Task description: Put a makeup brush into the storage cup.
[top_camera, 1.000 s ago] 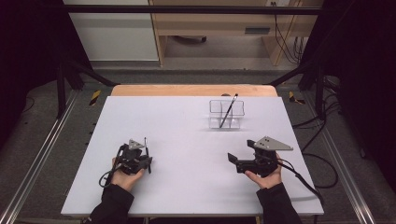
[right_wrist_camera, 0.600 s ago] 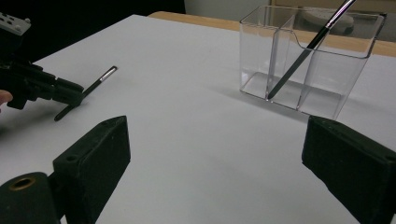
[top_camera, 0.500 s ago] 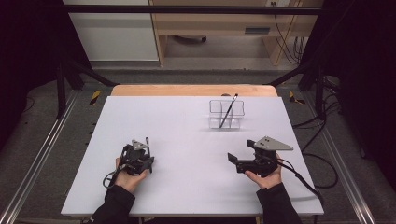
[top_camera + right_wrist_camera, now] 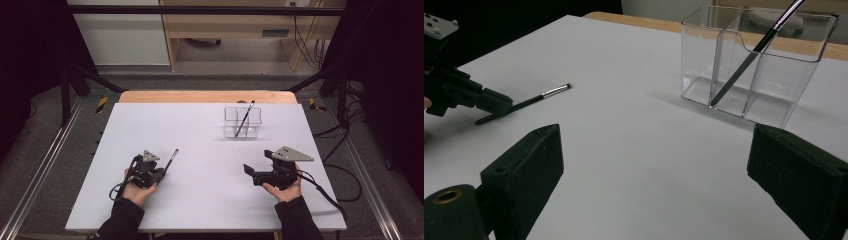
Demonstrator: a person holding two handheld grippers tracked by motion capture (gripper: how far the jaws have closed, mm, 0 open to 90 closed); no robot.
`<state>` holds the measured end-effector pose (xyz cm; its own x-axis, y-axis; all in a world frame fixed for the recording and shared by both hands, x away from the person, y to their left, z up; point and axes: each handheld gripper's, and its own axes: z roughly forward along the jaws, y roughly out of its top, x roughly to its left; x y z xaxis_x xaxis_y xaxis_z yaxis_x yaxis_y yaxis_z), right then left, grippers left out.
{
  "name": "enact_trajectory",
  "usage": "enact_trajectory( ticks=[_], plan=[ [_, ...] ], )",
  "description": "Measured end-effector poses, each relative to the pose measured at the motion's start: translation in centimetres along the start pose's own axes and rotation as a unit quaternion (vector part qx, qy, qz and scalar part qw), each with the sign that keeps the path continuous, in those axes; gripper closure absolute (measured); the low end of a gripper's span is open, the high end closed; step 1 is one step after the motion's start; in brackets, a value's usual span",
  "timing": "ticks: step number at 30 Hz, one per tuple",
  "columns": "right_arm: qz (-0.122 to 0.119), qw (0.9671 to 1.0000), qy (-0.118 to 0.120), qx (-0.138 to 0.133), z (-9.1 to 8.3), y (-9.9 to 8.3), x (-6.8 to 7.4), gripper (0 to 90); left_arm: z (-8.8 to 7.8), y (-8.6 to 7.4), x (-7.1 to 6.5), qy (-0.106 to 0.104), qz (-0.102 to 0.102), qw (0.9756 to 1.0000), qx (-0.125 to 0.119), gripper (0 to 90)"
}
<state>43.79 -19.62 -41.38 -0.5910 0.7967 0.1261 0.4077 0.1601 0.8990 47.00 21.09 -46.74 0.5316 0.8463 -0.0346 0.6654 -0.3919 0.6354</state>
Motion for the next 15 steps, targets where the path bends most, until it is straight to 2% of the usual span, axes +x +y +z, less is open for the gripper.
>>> enact_trajectory(
  ticks=[5,12,15],
  plan=[
    [0.000,1.0000,0.000,0.000,-0.02,0.01,-0.01,8.4,-0.12,0.05,0.04,-0.002,0.014,0.9999,0.007,82.8],
    [0.000,1.0000,0.001,0.000,0.00,0.00,0.00,8.4,-0.14,0.20,0.24,-0.007,0.019,0.9998,0.009,82.0],
    [-0.001,1.0000,0.001,0.001,0.00,0.00,-0.01,8.4,-0.51,0.41,0.24,-0.008,0.015,0.9998,0.004,76.1]
  ],
)
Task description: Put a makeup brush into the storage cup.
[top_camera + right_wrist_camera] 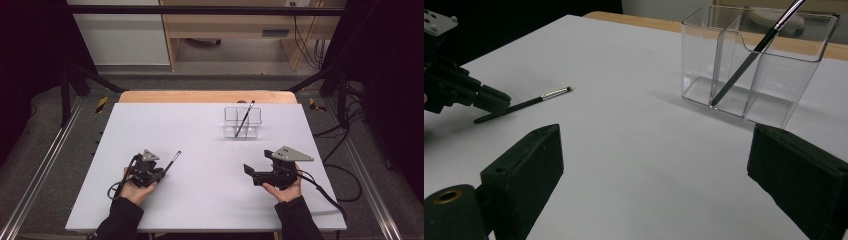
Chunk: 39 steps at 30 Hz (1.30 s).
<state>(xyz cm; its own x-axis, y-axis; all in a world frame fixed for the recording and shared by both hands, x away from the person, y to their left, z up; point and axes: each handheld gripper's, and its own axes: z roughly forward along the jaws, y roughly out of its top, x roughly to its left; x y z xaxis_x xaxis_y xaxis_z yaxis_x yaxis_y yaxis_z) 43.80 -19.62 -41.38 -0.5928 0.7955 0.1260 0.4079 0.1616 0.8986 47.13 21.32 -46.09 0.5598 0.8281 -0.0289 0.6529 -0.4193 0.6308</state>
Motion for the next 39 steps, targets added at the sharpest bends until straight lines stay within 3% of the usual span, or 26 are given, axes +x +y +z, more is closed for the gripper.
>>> enact_trajectory(
  ticks=[6,8,16,31,39],
  plan=[
    [0.000,1.0000,0.001,0.002,0.1,0.0,0.0,8.4,-0.4,0.7,0.1,-0.003,0.006,1.0000,0.004,63.5],
    [0.000,1.0000,0.001,0.001,0.0,0.0,-0.1,8.4,-0.5,1.1,0.2,0.005,0.013,0.9999,0.010,60.1],
    [0.000,1.0000,0.000,0.001,-0.1,0.1,-0.1,8.5,-0.6,2.7,0.8,0.004,0.027,0.9990,0.034,45.3],
    [0.002,1.0000,0.002,0.000,-0.2,0.2,-0.2,8.5,1.1,5.1,0.2,-0.001,0.058,0.9948,0.084,42.9],
    [0.002,1.0000,0.003,0.000,-0.2,0.3,-0.2,8.5,2.6,5.4,0.1,0.000,0.062,0.9919,0.111,45.5]
  ],
)
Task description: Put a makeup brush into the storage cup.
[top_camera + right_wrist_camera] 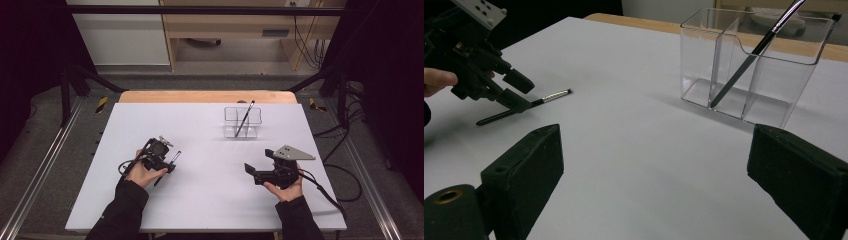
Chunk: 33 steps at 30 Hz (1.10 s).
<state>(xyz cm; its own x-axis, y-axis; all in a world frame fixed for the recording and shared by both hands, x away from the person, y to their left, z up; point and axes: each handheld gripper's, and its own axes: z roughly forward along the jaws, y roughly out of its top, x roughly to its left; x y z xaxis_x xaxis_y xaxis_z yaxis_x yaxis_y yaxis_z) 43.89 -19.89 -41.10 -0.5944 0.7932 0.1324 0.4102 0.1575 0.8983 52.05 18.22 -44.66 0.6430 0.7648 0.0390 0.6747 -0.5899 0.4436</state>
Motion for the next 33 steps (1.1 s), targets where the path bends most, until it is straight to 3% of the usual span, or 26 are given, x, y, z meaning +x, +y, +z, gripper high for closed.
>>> enact_trajectory(
  ticks=[11,22,33],
  plan=[
    [0.000,1.0000,0.001,0.001,0.03,-0.01,0.00,8.5,0.31,-0.05,0.04,-0.014,-0.004,0.9998,0.016,62.6],
    [0.000,1.0000,0.002,0.003,0.11,-0.04,0.02,8.5,0.36,-0.08,-0.47,-0.012,-0.006,0.9997,0.021,77.7],
    [0.002,1.0000,0.003,0.003,0.11,-0.03,0.01,8.4,0.32,-0.16,-0.72,-0.009,-0.003,0.9997,0.023,82.5]
  ],
)
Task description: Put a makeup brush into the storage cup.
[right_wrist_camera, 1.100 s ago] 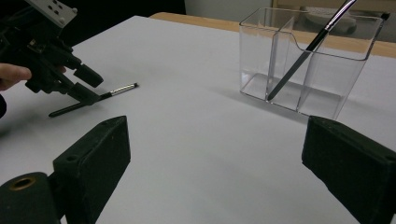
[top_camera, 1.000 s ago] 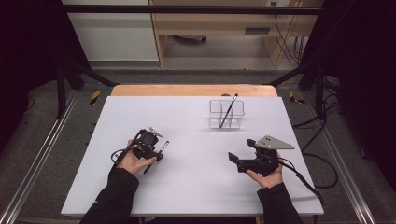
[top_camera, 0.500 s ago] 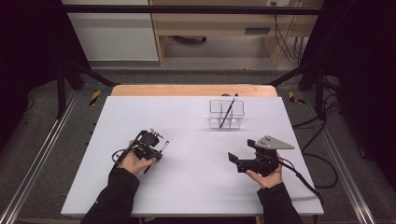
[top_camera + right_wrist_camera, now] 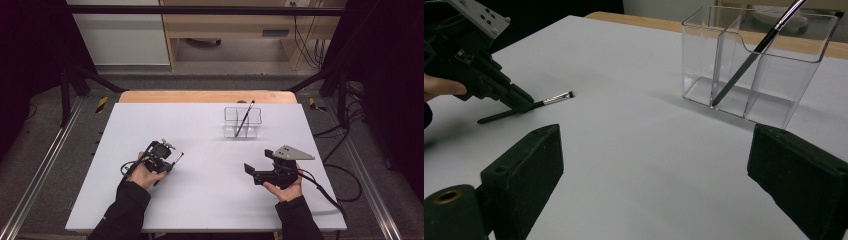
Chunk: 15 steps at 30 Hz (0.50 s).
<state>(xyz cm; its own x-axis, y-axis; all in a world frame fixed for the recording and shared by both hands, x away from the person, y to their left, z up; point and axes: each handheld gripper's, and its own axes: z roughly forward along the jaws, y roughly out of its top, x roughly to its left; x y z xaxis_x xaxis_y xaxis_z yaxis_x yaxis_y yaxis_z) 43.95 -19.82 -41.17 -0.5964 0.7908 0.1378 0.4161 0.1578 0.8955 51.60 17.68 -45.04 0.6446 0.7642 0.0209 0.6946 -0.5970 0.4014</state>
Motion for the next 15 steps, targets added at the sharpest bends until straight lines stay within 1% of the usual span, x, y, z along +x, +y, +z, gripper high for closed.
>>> enact_trajectory(
  ticks=[5,9,12,14,15],
  plan=[
    [0.000,1.0000,0.000,0.000,0.0,0.0,0.0,8.4,0.0,0.0,-0.1,0.001,0.005,1.0000,0.000,82.9],
    [0.000,1.0000,0.000,0.001,0.0,0.0,0.0,8.4,0.0,-0.1,-0.1,0.000,0.014,0.9999,-0.002,83.0],
    [0.000,1.0000,0.000,0.001,0.0,0.0,0.0,8.4,-0.4,0.0,0.0,0.008,0.022,0.9997,-0.011,83.1],
    [0.000,1.0000,0.000,0.000,0.0,0.0,0.0,8.4,-1.0,-0.1,0.1,0.008,0.018,0.9995,-0.025,83.1],
    [0.000,1.0000,0.000,0.000,0.0,0.0,0.0,8.4,-1.2,-0.2,0.1,0.008,0.019,0.9994,-0.027,83.1]
  ],
)
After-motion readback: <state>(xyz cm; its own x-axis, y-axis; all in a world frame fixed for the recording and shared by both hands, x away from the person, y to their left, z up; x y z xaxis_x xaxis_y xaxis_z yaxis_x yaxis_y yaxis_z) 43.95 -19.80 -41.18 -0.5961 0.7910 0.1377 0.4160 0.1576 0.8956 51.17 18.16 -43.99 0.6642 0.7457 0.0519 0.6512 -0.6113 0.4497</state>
